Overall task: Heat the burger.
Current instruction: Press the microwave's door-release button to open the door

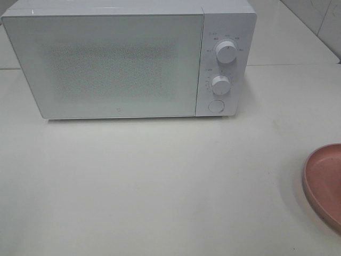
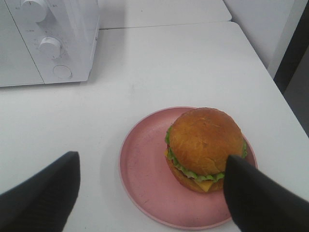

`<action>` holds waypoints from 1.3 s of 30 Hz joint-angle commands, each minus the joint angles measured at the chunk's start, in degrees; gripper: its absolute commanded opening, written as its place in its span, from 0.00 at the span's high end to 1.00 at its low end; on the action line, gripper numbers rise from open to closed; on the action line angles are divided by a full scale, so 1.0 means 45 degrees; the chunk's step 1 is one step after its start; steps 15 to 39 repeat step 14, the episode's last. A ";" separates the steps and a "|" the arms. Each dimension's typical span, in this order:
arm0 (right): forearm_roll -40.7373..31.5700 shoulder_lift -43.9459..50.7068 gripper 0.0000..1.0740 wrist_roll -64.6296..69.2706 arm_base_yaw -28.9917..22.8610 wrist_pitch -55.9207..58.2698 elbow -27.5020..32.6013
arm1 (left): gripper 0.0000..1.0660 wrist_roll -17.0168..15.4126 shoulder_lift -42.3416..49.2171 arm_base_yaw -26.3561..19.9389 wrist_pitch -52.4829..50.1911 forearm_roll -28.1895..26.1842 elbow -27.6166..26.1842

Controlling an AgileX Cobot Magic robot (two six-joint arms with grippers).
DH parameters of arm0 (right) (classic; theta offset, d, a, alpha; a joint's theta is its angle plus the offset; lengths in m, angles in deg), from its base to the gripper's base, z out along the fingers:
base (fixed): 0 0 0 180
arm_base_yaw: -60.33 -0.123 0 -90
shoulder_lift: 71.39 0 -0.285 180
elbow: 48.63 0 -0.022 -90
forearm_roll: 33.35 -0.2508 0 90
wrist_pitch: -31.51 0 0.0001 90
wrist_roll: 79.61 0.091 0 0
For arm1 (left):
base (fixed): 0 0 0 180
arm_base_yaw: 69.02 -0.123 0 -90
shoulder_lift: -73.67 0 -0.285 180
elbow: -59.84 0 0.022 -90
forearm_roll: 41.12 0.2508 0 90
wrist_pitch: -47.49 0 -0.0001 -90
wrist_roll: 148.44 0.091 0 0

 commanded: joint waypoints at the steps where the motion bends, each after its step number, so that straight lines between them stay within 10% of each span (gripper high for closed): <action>1: 0.0076 0.0255 0.29 -0.0166 0.0038 -0.0064 -0.0013 | 0.08 -0.0013 0.0331 -0.0089 -0.0102 0.0038 0.0038; 39: 0.0076 0.0191 0.29 -0.0166 0.0038 -0.0064 -0.0013 | 0.08 -0.0013 0.0331 -0.0089 -0.0102 0.0038 0.0038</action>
